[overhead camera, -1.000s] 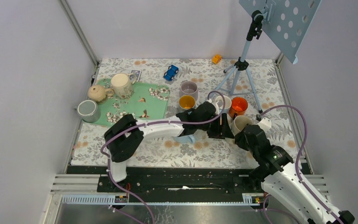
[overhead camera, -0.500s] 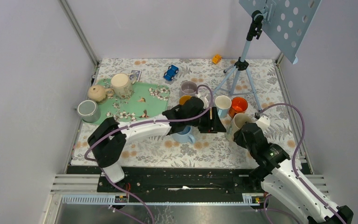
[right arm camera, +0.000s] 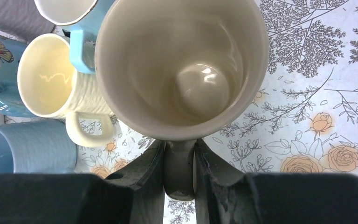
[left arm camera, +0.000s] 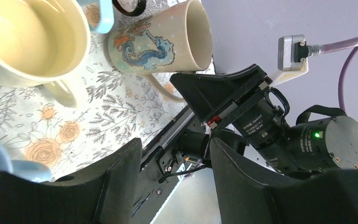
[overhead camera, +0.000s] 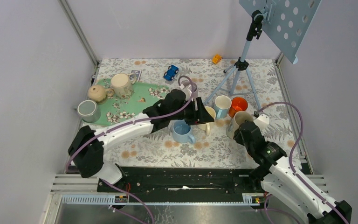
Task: Turn the mug right side up
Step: Place the cup at the center of the board.
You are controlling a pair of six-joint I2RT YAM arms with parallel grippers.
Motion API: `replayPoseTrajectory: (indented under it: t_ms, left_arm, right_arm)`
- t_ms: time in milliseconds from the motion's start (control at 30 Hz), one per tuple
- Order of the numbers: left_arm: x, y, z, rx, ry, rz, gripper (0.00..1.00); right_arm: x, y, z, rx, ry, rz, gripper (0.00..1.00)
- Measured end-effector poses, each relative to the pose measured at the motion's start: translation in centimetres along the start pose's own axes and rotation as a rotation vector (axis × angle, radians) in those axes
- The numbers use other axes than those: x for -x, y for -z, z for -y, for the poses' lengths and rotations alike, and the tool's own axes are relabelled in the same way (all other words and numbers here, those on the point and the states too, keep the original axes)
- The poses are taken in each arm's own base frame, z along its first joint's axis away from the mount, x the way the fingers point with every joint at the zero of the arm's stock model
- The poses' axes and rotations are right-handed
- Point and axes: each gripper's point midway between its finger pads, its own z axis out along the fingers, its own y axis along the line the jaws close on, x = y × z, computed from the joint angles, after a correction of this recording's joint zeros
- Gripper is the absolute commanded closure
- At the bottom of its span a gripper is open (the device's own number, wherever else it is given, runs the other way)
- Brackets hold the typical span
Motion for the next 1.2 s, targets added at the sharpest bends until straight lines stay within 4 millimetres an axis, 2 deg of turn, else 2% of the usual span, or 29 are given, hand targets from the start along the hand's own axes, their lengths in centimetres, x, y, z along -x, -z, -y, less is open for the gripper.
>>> replayPoseTrajectory:
  t_ms: [167,500,1067,1200]
  left_arm:
    - [0.9,2.0,-0.7,0.014,0.007,0.033,0.4]
    - [2.6,4.5,-2.2,0.048,0.026,0.084,0.39]
    - [3.3,5.9,-3.9,0.067,0.042,0.103,0.39]
    - [3.4,6.2,-4.0,0.066,0.045,0.108,0.39]
  right_arm:
    - [0.2,-0.7,0.0,-0.015,0.017,0.019,1.0]
    - [1.1,-2.4,-0.3,-0.058,0.065,0.068,1.0]
    - [2.5,-3.1,1.3,-0.195,0.076,0.135,1.0]
    - [2.7,-3.4,1.4,-0.216,0.087,0.144,0.92]
